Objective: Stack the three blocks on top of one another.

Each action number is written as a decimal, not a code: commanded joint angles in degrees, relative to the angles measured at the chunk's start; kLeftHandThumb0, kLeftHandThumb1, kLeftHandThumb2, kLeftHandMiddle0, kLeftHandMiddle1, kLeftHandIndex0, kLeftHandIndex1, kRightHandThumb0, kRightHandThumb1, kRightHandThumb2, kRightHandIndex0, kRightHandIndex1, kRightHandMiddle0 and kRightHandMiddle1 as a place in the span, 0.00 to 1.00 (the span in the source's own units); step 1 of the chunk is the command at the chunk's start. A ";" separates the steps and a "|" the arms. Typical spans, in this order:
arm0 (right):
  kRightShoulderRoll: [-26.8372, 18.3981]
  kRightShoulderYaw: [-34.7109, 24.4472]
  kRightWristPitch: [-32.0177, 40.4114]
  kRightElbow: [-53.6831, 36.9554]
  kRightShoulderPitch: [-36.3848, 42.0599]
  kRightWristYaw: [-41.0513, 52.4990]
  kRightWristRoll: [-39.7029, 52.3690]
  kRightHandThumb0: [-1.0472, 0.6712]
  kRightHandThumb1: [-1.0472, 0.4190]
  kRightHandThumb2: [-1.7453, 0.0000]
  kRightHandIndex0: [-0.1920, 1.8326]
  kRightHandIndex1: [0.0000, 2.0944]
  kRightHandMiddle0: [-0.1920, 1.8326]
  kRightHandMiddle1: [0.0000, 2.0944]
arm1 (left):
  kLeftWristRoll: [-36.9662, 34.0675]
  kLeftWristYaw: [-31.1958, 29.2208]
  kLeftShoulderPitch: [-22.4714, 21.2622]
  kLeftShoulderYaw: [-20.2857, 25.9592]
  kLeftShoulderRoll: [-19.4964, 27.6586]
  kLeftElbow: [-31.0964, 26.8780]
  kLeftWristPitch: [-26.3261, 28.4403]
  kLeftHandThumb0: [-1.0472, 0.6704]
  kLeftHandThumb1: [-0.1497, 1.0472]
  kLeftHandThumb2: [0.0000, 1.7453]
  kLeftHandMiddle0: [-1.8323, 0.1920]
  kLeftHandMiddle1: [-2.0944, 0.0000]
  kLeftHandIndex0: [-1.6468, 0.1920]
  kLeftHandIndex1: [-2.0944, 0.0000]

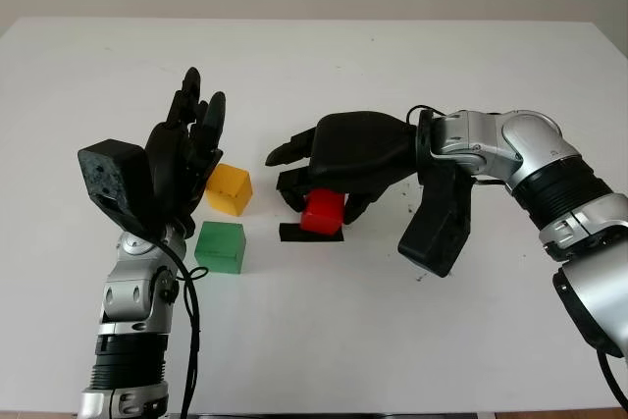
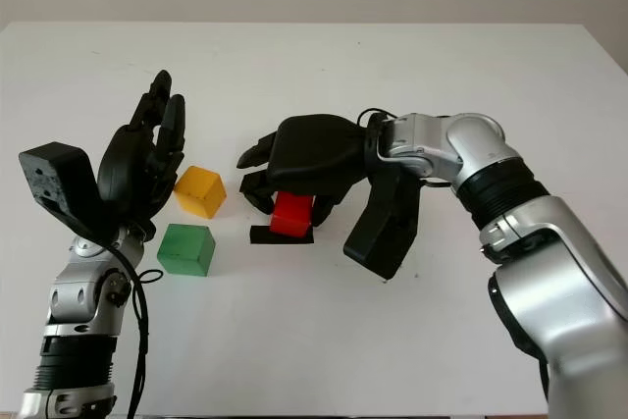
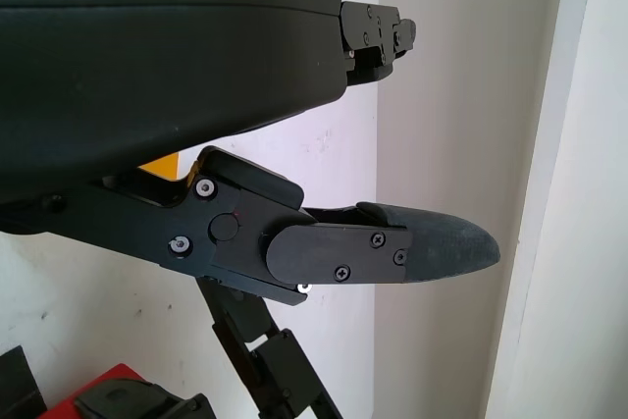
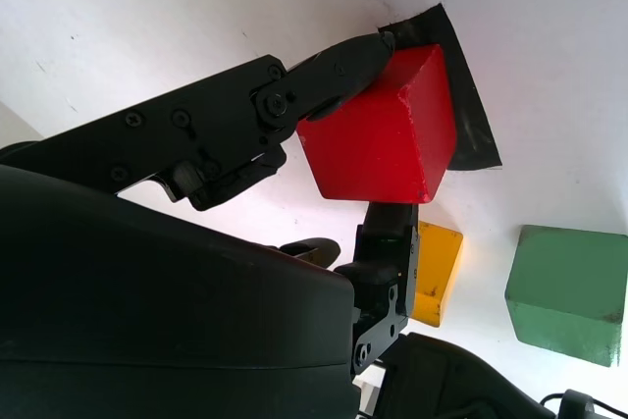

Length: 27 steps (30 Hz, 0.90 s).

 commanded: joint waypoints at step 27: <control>1.46 1.51 -1.33 2.29 -1.28 -0.45 0.64 0.36 0.06 0.97 0.25 0.02 0.28 0.71 | -0.20 0.42 0.60 -0.05 -0.47 -1.24 0.33 0.13 1.00 0.23 0.96 1.00 0.93 1.00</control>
